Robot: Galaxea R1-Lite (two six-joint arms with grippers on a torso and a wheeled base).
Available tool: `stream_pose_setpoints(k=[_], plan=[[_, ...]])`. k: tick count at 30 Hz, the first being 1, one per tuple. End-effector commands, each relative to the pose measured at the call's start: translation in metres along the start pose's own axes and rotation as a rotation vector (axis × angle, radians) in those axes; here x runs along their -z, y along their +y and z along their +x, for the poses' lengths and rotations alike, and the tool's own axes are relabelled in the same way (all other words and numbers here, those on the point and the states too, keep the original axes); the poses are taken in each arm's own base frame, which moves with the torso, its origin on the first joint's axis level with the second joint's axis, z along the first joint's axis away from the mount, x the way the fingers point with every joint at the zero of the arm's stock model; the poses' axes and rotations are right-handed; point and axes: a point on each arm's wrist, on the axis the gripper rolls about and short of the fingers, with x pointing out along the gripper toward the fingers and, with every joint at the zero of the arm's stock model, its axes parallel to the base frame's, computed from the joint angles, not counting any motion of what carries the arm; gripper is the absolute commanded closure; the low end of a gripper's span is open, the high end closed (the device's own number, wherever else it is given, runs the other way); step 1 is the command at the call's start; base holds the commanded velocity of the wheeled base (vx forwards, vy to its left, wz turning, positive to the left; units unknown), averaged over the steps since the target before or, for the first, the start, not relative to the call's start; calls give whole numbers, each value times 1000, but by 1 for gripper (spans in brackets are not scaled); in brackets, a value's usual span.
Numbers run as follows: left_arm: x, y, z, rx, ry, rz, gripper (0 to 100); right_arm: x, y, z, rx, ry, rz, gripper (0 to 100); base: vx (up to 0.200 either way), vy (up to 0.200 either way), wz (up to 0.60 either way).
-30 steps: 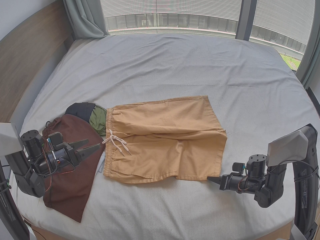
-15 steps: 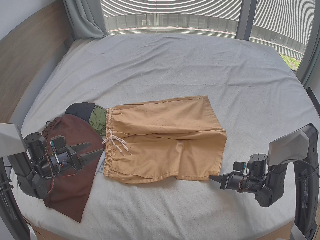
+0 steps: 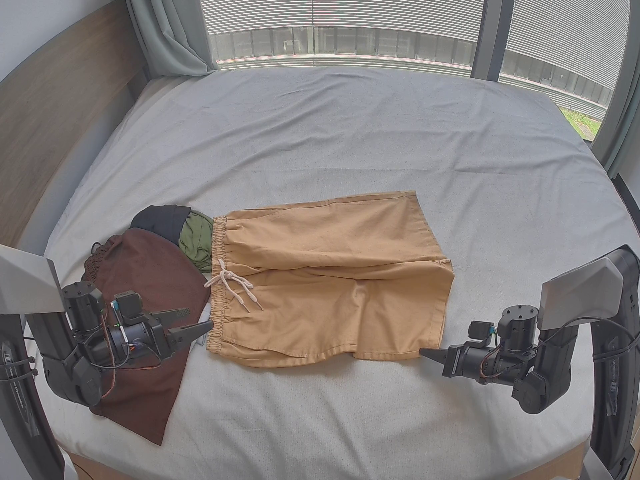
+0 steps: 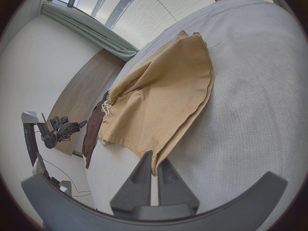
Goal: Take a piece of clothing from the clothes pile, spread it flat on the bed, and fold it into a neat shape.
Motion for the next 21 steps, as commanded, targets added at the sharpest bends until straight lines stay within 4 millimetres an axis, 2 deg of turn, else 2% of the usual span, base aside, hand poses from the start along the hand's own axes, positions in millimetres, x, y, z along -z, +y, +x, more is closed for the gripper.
stream_pose_setpoints(k=[1, 21], plan=[[14, 8, 5, -7, 33, -36, 0, -1, 1, 0, -3, -4, -4, 100, 0, 0, 0], [46, 26, 23, -16, 103, -105, 0, -1, 1, 0, -3, -5, -6, 100, 0, 0, 0]])
